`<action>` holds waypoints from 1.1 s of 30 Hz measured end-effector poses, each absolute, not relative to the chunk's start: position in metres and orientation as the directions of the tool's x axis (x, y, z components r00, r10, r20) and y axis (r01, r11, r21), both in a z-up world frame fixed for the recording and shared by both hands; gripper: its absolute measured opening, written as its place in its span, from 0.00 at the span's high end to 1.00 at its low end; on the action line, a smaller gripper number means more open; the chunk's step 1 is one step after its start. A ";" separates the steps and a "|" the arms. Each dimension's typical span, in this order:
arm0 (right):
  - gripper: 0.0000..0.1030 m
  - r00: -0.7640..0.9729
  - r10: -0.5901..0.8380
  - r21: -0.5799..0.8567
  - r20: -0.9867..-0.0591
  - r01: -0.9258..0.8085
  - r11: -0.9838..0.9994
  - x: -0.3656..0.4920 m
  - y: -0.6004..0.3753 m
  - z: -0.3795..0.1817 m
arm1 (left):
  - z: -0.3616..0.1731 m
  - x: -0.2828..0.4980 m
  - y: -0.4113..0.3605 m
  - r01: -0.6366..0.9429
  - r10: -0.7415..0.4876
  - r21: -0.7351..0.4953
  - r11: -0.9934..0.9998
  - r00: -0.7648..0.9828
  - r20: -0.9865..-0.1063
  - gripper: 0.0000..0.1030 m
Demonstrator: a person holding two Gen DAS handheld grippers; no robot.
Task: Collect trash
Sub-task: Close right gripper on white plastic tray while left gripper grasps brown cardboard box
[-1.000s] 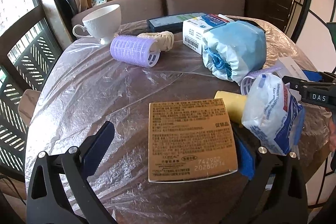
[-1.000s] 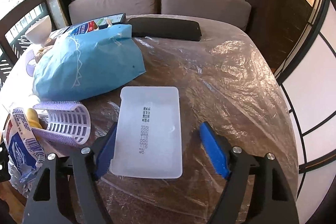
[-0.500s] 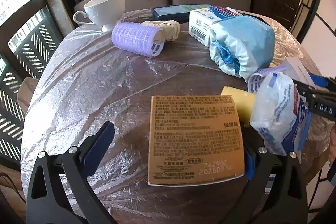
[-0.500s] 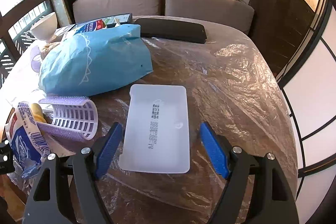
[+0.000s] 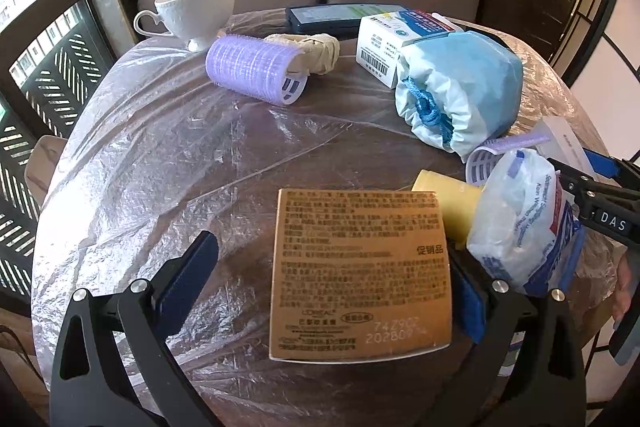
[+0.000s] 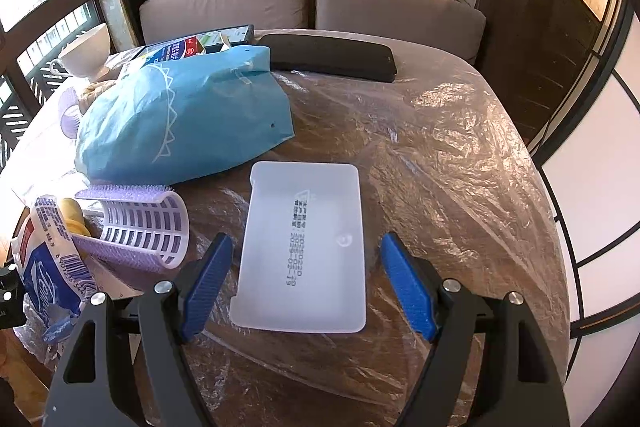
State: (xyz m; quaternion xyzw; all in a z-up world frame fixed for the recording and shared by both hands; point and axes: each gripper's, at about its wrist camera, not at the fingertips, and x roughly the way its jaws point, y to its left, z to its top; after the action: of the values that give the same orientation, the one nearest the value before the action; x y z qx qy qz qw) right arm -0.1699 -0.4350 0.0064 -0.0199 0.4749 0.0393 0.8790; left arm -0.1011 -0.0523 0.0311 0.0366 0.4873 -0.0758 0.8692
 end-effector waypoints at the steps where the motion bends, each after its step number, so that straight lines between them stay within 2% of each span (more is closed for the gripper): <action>1: 0.27 0.546 0.051 0.003 -0.837 -0.088 0.996 -0.170 -0.435 0.006 | 0.031 -0.101 -0.053 0.169 -0.095 -0.008 0.986 0.514 -0.853 0.01; 4: 0.28 0.543 0.057 0.009 -0.838 -0.092 0.996 -0.169 -0.436 0.005 | 0.032 -0.101 -0.055 0.166 -0.083 0.007 0.986 0.526 -0.847 0.01; 9: 0.46 0.547 0.073 0.022 -0.834 -0.100 0.995 -0.167 -0.437 0.006 | 0.030 -0.101 -0.056 0.169 -0.063 0.031 0.985 0.526 -0.848 0.01; 10: 0.47 0.547 0.075 0.023 -0.834 -0.100 0.995 -0.167 -0.436 0.007 | 0.029 -0.102 -0.057 0.171 -0.058 0.039 0.984 0.527 -0.848 0.01; 12: 0.47 0.547 0.075 0.023 -0.834 -0.102 0.995 -0.167 -0.437 0.007 | 0.030 -0.104 -0.058 0.180 -0.053 0.052 0.982 0.533 -0.844 0.03; 19: 0.47 0.542 0.083 0.039 -0.837 -0.092 0.995 -0.170 -0.441 0.007 | 0.031 -0.111 -0.058 0.210 -0.078 0.042 0.977 0.533 -0.842 0.21; 20: 0.47 0.541 0.085 0.043 -0.837 -0.090 0.995 -0.171 -0.442 0.007 | 0.031 -0.111 -0.058 0.212 -0.083 0.038 0.977 0.534 -0.842 0.28; 24: 0.47 0.539 0.111 0.077 -0.835 -0.086 0.993 -0.176 -0.445 0.011 | 0.034 -0.113 -0.054 0.213 -0.106 0.009 0.977 0.521 -0.847 0.42; 33: 0.47 0.548 0.138 0.107 -0.825 -0.087 0.990 -0.190 -0.445 0.024 | 0.045 -0.122 -0.040 0.213 -0.136 -0.026 0.977 0.522 -0.842 0.42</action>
State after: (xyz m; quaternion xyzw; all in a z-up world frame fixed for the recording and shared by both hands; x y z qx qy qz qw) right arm -0.1896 -0.4450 0.0238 0.0266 0.4709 0.0640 0.8795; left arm -0.1217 -0.0397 0.0455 0.0403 0.4784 -0.1003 0.8715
